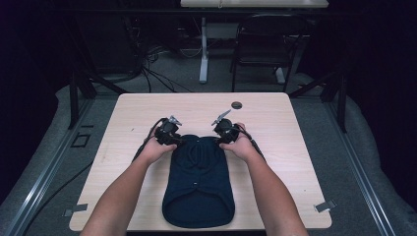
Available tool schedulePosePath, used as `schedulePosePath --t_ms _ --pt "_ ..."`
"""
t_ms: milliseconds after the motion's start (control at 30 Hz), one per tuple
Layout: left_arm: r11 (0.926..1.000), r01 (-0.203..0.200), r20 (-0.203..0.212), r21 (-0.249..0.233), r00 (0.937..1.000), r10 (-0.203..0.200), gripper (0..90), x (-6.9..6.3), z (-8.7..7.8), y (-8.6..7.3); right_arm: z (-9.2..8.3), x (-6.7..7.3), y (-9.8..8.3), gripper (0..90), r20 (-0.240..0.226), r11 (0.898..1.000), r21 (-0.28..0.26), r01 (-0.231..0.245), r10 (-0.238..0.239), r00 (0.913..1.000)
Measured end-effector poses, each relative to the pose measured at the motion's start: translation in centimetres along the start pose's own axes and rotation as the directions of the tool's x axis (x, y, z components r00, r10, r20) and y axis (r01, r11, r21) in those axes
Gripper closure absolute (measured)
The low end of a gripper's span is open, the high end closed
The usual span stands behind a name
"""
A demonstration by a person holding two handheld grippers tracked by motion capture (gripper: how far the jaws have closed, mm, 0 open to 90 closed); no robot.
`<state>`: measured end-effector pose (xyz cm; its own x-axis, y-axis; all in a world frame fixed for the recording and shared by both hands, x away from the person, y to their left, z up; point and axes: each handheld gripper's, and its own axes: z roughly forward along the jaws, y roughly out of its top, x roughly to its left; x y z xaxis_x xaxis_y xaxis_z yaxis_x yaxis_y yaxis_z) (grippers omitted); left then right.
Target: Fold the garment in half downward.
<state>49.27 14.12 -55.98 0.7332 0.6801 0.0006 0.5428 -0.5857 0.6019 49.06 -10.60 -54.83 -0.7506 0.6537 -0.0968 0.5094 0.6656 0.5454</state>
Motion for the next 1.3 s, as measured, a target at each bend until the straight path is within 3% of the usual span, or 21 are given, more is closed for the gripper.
schedulePosePath --t_ms 67,233,400,433,800,933,1300 --pt "1.0000 -0.001 0.013 0.006 0.9999 0.001 64.3 0.0 0.0 -0.1 0.4 0.1 0.0 58.7 -0.003 0.999 0.036 0.017 -0.017 0.9998" --pt "0.9999 0.015 0.019 -0.002 0.9997 -0.015 71.7 0.0 -0.1 -0.2 0.4 0.2 0.2 71.4 -0.030 0.998 0.065 0.024 -0.022 0.9993" --pt "1.0000 -0.001 0.009 0.001 1.0000 0.001 76.5 -0.1 -0.3 -0.1 0.1 0.6 0.5 78.0 -0.019 0.997 0.064 0.050 -0.049 0.9986" --pt "1.0000 -0.006 0.013 0.005 0.9999 0.006 77.0 -0.1 -0.5 0.0 0.1 0.7 0.4 78.4 -0.023 0.998 0.039 0.040 -0.040 0.9990" --pt "0.9977 -0.048 -0.018 -0.047 0.9987 0.047 77.7 -0.6 -2.8 0.6 -2.3 0.6 0.7 80.3 -0.019 0.996 -0.016 0.086 -0.086 0.9961" --pt "0.9950 -0.071 -0.030 -0.070 0.9971 0.069 77.7 -0.8 -4.1 1.4 -3.6 0.5 0.9 80.5 -0.015 0.995 -0.053 0.079 -0.080 0.9967" --pt "0.9838 -0.103 -0.073 -0.147 0.9930 0.093 77.8 -1.2 -8.2 3.0 -8.2 0.8 3.1 80.8 0.040 0.983 -0.119 0.143 -0.139 0.9895"
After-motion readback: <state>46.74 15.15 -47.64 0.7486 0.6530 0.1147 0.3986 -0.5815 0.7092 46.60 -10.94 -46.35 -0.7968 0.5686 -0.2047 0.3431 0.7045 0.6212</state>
